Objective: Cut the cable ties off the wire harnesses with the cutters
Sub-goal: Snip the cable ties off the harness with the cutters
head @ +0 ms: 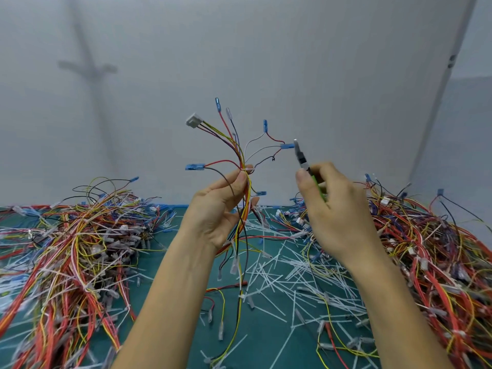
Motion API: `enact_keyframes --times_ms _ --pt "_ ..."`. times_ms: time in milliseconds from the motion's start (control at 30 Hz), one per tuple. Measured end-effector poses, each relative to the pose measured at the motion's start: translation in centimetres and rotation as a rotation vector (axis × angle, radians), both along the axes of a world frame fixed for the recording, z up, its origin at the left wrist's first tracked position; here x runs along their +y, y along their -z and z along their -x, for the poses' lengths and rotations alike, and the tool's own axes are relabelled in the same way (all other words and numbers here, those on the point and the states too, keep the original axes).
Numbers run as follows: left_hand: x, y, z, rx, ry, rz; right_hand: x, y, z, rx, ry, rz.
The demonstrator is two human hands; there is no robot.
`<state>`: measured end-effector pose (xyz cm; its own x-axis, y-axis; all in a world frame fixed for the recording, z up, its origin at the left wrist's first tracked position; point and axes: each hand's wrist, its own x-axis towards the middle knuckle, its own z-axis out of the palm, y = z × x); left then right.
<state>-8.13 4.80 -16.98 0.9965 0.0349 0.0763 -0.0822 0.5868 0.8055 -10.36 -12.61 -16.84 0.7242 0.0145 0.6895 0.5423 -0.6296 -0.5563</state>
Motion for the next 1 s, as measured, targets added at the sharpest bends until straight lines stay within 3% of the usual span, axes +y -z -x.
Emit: enact_keyframes --times_ms 267,533,1000 --pt "-0.8 -0.2 0.5 -0.061 0.001 0.016 1.5 0.7 0.3 0.178 -0.163 0.121" --pt "-1.5 -0.2 0.9 -0.142 -0.020 -0.027 2.7 1.0 0.3 0.152 -0.135 -0.007" --pt "-2.1 -0.4 1.3 -0.124 -0.101 -0.029 3.4 1.2 0.6 0.084 -0.101 -0.005"
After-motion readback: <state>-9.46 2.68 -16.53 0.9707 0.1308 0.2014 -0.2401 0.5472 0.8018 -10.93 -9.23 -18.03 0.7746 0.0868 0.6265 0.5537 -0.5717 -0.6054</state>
